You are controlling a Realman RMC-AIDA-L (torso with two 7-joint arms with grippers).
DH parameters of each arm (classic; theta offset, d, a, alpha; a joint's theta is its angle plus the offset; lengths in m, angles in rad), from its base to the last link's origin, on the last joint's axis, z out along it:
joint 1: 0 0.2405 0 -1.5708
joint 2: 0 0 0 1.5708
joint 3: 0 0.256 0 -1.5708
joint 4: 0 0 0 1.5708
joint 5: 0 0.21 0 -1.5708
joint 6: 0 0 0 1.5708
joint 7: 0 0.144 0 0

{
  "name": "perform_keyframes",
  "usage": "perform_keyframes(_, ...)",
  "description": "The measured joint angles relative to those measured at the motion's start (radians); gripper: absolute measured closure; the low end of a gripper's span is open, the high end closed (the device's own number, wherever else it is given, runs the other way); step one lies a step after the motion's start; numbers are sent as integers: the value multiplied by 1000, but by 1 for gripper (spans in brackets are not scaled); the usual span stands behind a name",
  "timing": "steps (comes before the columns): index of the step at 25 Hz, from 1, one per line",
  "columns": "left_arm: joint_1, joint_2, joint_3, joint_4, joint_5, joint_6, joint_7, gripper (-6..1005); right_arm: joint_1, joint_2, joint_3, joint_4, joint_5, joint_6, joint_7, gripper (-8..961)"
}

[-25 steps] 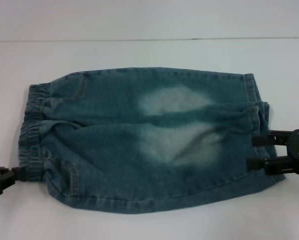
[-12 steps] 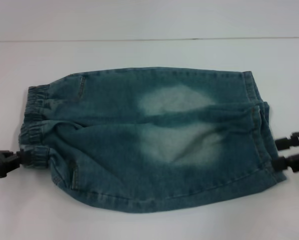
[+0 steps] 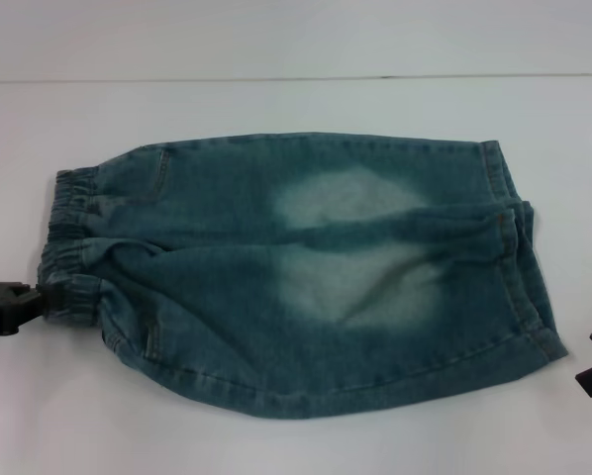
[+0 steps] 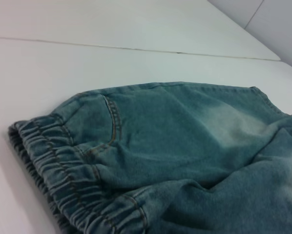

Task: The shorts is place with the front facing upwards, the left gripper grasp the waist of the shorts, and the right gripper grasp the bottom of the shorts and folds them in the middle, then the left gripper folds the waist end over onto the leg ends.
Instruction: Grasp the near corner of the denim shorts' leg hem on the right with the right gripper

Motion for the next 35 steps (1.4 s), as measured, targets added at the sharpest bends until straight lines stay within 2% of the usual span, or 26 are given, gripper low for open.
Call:
perform_keyframes(9, -6, -10, 0, -7, 0, -14, 5, 983, 11, 10, -2, 23, -26, 101, 24, 42)
perform_keyframes(16, -4, -16, 0, -8, 0, -31, 6, 982, 26, 12, -6, 125, -19, 182, 20, 42)
perform_keyframes(29, 0, -21, 5, -22, 0, -53, 9, 983, 51, 13, -11, 215, -20, 254, -6, 42)
perform_keyframes(32, 1, -22, 3, -22, 0, -54, 9, 983, 56, 13, -11, 231, -19, 255, -27, 88)
perform_keyframes(35, 2, -22, 2, -22, 0, -52, 9, 983, 55, 13, -6, 240, -18, 255, -56, 206)
